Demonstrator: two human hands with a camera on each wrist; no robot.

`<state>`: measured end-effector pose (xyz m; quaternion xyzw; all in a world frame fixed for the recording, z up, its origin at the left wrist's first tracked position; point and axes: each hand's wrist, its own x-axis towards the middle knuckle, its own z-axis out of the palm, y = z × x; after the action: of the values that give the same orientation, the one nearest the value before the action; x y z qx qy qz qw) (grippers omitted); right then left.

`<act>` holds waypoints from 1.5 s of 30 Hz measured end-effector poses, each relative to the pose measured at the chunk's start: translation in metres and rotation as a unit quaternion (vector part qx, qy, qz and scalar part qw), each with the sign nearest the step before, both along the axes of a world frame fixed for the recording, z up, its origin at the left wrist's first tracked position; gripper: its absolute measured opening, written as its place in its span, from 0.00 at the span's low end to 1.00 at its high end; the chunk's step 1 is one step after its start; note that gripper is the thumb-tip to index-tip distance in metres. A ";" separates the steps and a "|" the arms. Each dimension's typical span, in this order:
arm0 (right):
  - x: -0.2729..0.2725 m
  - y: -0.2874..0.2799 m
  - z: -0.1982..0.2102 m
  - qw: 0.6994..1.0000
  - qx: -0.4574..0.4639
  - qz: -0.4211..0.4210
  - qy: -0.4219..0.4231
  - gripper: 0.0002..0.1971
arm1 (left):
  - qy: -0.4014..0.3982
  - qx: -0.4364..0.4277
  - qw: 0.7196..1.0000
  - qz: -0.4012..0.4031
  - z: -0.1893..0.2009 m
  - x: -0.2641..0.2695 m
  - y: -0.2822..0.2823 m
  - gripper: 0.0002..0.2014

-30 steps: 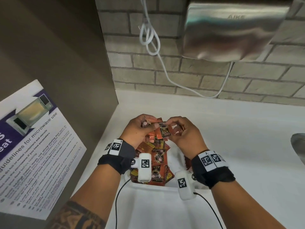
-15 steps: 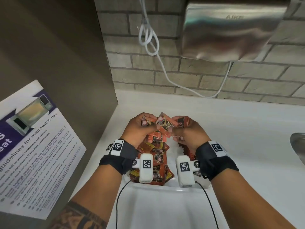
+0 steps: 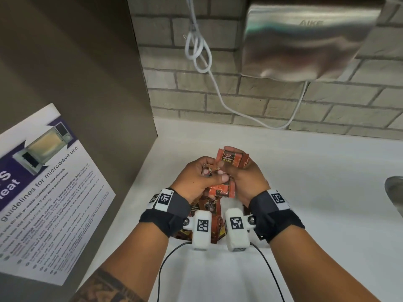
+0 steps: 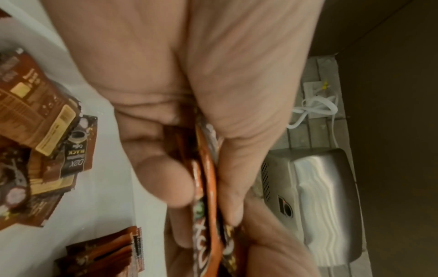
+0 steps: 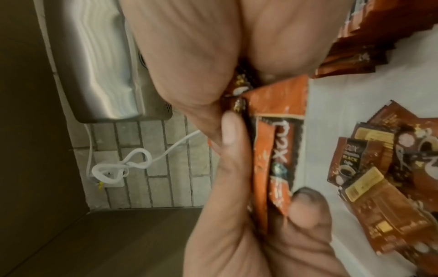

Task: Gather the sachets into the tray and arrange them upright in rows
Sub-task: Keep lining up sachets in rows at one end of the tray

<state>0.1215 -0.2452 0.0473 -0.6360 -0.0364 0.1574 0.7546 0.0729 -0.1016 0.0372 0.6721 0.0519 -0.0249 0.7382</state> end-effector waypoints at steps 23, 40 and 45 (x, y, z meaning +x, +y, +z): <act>0.013 -0.024 0.003 0.998 -0.055 0.025 -0.010 0.18 | -0.030 0.006 0.999 -0.018 0.005 -0.001 0.021 0.24; 0.019 -0.021 0.017 0.988 -0.135 0.020 -0.075 0.23 | -0.022 0.035 0.998 0.042 0.015 0.001 0.021 0.16; 0.001 -0.013 0.004 0.994 -0.100 0.054 -0.008 0.16 | -0.032 -0.027 0.992 0.119 0.008 0.003 0.016 0.21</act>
<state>0.1223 -0.2580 0.0509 -0.7063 -0.0607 0.1961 0.6775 0.0763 -0.0851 0.0453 0.6412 0.1071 0.0839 0.7552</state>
